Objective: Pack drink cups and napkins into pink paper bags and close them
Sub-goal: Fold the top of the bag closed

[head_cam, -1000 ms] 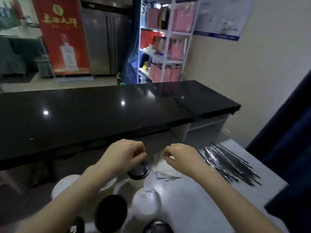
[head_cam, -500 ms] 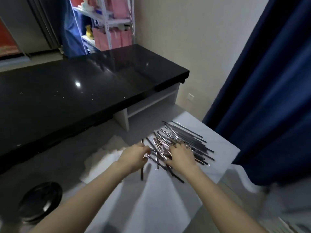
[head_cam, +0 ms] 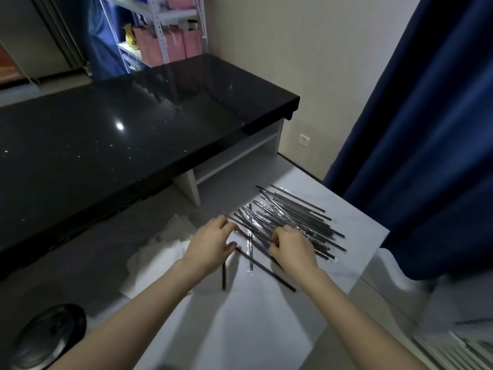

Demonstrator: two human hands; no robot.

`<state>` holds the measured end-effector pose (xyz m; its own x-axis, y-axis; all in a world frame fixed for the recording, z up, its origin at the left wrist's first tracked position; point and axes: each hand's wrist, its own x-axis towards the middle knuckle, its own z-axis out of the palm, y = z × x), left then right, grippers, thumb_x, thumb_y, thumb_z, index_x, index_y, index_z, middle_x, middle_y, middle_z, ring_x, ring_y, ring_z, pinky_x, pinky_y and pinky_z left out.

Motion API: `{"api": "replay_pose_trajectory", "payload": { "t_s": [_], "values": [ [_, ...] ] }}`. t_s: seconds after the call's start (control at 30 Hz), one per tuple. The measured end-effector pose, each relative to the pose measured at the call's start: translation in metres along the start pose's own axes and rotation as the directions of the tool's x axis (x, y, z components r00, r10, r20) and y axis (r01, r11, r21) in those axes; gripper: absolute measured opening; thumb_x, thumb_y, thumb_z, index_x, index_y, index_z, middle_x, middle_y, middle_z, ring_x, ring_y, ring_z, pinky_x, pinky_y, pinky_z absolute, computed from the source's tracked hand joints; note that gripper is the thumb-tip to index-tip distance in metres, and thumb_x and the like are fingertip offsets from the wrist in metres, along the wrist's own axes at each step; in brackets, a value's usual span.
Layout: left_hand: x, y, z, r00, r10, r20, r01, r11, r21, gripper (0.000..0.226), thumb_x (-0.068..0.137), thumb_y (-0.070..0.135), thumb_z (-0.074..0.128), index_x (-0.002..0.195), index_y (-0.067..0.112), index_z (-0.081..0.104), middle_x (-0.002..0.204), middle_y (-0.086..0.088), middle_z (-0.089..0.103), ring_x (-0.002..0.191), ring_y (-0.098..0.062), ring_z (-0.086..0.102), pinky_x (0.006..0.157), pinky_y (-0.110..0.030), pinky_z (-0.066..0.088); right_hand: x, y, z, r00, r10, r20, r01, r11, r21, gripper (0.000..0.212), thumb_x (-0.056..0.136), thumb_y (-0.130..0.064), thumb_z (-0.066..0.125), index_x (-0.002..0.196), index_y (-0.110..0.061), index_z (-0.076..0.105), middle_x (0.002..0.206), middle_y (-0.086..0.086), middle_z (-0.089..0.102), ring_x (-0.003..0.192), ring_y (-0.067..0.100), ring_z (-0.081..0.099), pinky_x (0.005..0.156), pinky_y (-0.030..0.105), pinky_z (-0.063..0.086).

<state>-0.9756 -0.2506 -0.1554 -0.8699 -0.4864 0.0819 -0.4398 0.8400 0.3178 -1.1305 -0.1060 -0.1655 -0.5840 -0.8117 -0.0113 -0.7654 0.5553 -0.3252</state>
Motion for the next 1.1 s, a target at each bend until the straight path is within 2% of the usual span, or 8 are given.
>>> {"api": "replay_pose_trajectory", "payload": {
  "t_s": [0.1, 0.2, 0.3, 0.4, 0.57, 0.67, 0.87, 1.1],
  "values": [
    [-0.004, 0.001, -0.016, 0.984, -0.011, -0.176, -0.003, 0.997, -0.078, 0.043, 0.082, 0.030, 0.071, 0.120, 0.020, 0.056, 0.113, -0.003, 0.048, 0.105, -0.024, 0.049, 0.084, -0.038, 0.047, -0.005, -0.005, -0.012, 0.998, -0.050, 0.044, 0.046, 0.997, 0.069, 0.010, 0.087, -0.024, 0.057, 0.096, -0.021, 0.061, 0.101, -0.003, 0.062, 0.091, 0.023, 0.060, 0.071, 0.032, 0.044],
    [-0.015, 0.001, -0.037, 0.984, -0.024, -0.175, -0.014, 0.978, -0.210, 0.054, 0.080, 0.037, 0.074, 0.128, 0.025, 0.053, 0.124, 0.000, 0.046, 0.117, -0.017, 0.041, 0.097, -0.027, 0.036, -0.016, -0.020, -0.028, 0.987, -0.158, 0.037, 0.150, 0.975, 0.162, 0.007, 0.088, -0.024, 0.059, 0.095, -0.022, 0.061, 0.097, -0.005, 0.068, 0.089, 0.023, 0.063, 0.072, 0.035, 0.048],
    [-0.045, -0.002, -0.063, 0.978, -0.070, -0.194, 0.000, 0.940, -0.341, 0.034, 0.085, 0.033, 0.071, 0.117, 0.030, 0.063, 0.111, 0.011, 0.058, 0.107, -0.003, 0.051, 0.091, -0.017, 0.037, -0.027, -0.048, -0.047, 0.959, -0.280, -0.041, 0.281, 0.919, 0.276, 0.009, 0.087, -0.020, 0.064, 0.095, -0.021, 0.065, 0.094, -0.006, 0.069, 0.087, 0.019, 0.064, 0.076, 0.039, 0.051],
    [-0.092, -0.011, -0.096, 0.957, -0.149, -0.250, 0.012, 0.878, -0.478, 0.026, 0.084, 0.022, 0.073, 0.104, 0.036, 0.067, 0.096, 0.017, 0.066, 0.093, 0.003, 0.062, 0.083, -0.021, 0.051, -0.038, -0.086, -0.065, 0.913, -0.395, -0.105, 0.405, 0.840, 0.360, 0.010, 0.085, -0.015, 0.068, 0.094, -0.018, 0.068, 0.091, -0.007, 0.069, 0.085, 0.011, 0.064, 0.080, 0.034, 0.052],
    [-0.187, -0.041, -0.165, 0.933, -0.160, -0.321, 0.015, 0.911, -0.412, 0.034, 0.079, 0.024, 0.078, 0.109, 0.037, 0.068, 0.097, 0.020, 0.065, 0.094, -0.004, 0.065, 0.076, -0.019, 0.052, -0.065, -0.171, -0.080, 0.831, -0.541, -0.130, 0.526, 0.690, 0.496, 0.011, 0.084, -0.009, 0.070, 0.092, -0.016, 0.072, 0.088, -0.010, 0.070, 0.084, 0.001, 0.064, 0.079, 0.016, 0.050],
    [-0.254, -0.063, -0.200, 0.905, -0.230, -0.358, 0.079, 0.917, -0.391, 0.033, 0.078, 0.023, 0.079, 0.107, 0.034, 0.071, 0.095, 0.017, 0.065, 0.093, -0.006, 0.066, 0.076, -0.017, 0.051, -0.089, -0.237, -0.078, 0.776, -0.619, -0.118, 0.568, 0.606, 0.557, 0.011, 0.084, -0.007, 0.070, 0.092, -0.015, 0.073, 0.088, -0.008, 0.071, 0.086, 0.002, 0.065, 0.080, 0.014, 0.050],
    [-0.409, -0.099, -0.241, 0.742, -0.420, -0.523, 0.203, 0.883, -0.422, 0.029, 0.074, 0.004, 0.080, 0.091, 0.027, 0.075, 0.088, 0.012, 0.070, 0.086, -0.005, 0.068, 0.077, -0.015, 0.051, -0.160, -0.373, -0.054, 0.637, -0.765, -0.100, 0.647, 0.460, 0.608, 0.016, 0.083, -0.008, 0.073, 0.093, -0.019, 0.074, 0.089, -0.011, 0.070, 0.088, -0.001, 0.064, 0.080, 0.011, 0.047],
    [-0.606, -0.127, -0.288, 0.520, -0.492, -0.698, 0.395, 0.863, -0.314, 0.015, 0.069, 0.026, 0.083, 0.077, 0.024, 0.071, 0.073, 0.015, 0.068, 0.070, -0.002, 0.065, 0.066, -0.019, 0.050, -0.281, -0.528, -0.020, 0.424, -0.904, -0.053, 0.694, 0.287, 0.660, 0.016, 0.086, -0.017, 0.071, 0.101, -0.020, 0.074, 0.092, -0.007, 0.070, 0.091, 0.003, 0.064, 0.083, 0.020, 0.050]
  ]
}}
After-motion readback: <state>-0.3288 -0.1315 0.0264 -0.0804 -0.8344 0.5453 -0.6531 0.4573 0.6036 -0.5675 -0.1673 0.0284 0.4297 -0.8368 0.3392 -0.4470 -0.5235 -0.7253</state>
